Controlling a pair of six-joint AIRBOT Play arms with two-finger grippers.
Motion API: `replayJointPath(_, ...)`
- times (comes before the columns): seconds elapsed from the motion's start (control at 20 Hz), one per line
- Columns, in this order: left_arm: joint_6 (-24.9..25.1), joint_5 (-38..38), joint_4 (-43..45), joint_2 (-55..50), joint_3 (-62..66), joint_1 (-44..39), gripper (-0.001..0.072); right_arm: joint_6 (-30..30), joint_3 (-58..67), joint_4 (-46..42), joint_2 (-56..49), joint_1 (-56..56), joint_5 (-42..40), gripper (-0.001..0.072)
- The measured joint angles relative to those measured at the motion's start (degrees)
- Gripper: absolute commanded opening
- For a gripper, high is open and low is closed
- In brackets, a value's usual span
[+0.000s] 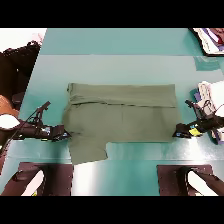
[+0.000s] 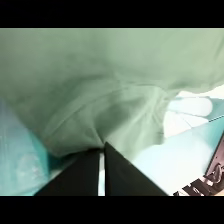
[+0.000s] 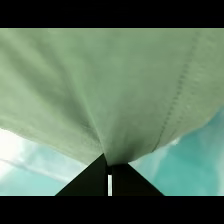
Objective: Fold the shirts.
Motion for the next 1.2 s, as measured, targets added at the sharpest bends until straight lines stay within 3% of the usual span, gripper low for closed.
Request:
replayJointPath(0.25, -7.45, -11.08, 0.68, 10.75, 2.32, 0.00, 0.0031, 3.10, 1.62, -2.62, 10.71, 0.17, 6.97, 0.0013)
replayJointPath(0.45, -8.96, -6.82, 0.55, 10.73, 5.84, 0.00, 0.0031, 4.31, 7.69, -3.08, 10.14, 0.22, 6.69, 0.0013)
replayJointPath(0.7, -4.24, 5.95, -2.71, -3.63, 9.49, 0.00, 0.0031, 4.59, 17.99, -3.13, -2.89, 0.24, 1.90, 0.0012)
replayJointPath(0.95, 0.85, 12.76, -5.03, -22.99, 19.98, -1.46, 0.0033, 4.57, 28.15, -2.69, -16.83, 0.33, -0.72, 0.0014)
replayJointPath(1.2, 2.49, 20.00, -5.09, -36.98, 32.89, -6.10, 0.0033, 4.48, 37.00, -2.36, -26.86, 0.28, -1.20, 0.0015)
